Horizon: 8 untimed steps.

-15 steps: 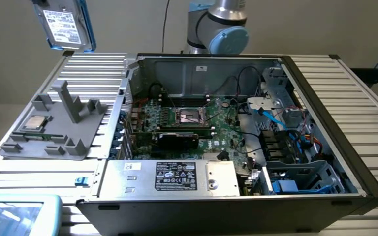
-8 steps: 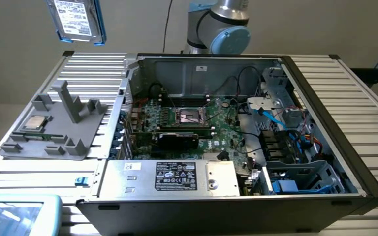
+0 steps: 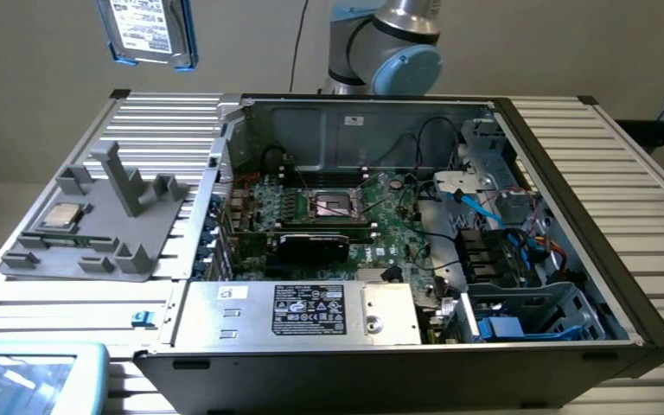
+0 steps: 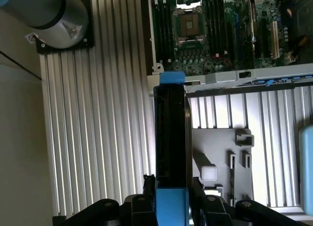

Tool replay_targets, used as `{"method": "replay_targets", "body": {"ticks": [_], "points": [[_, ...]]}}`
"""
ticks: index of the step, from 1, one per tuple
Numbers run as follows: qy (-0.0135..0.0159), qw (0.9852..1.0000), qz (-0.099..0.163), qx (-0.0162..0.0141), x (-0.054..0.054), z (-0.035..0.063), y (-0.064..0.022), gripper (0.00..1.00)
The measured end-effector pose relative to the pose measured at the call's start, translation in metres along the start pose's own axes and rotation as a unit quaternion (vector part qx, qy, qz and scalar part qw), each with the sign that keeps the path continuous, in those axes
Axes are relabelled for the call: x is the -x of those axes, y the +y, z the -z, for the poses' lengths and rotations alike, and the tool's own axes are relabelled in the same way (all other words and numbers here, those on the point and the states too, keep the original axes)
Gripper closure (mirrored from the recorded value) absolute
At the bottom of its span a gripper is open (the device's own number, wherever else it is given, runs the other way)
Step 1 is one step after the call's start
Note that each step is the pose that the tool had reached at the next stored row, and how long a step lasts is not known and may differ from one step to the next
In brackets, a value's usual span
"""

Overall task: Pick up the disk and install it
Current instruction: 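Pick up the disk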

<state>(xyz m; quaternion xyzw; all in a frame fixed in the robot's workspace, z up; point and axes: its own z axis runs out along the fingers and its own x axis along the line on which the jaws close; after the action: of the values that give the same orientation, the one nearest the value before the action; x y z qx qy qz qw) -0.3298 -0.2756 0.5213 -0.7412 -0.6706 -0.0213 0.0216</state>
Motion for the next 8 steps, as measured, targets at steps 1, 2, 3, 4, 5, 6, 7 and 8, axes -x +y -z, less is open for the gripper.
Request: {"method": "replay_targets", "body": {"ticks": [1, 2, 3, 4, 5, 6, 7, 8], "points": [[0.0, 1.0, 0.0, -0.0023, 0.0004, 0.0006, 0.0019, 0.63], [0.0005, 1.0, 0.0, -0.004, 0.0009, 0.0008, 0.0035, 0.63], [0.0009, 1.0, 0.0, -0.005, 0.0014, 0.0008, 0.0044, 0.63], [0.001, 1.0, 0.0, -0.0053, 0.0015, 0.0008, 0.0045, 0.63], [0.0009, 1.0, 0.0, -0.0053, 0.0015, 0.0008, 0.0044, 0.63], [0.001, 1.0, 0.0, -0.0053, 0.0015, 0.0008, 0.0045, 0.63], [0.001, 1.0, 0.0, -0.0053, 0.0015, 0.0008, 0.0045, 0.63], [0.001, 1.0, 0.0, -0.0053, 0.0017, 0.0008, 0.0046, 0.63]]}}
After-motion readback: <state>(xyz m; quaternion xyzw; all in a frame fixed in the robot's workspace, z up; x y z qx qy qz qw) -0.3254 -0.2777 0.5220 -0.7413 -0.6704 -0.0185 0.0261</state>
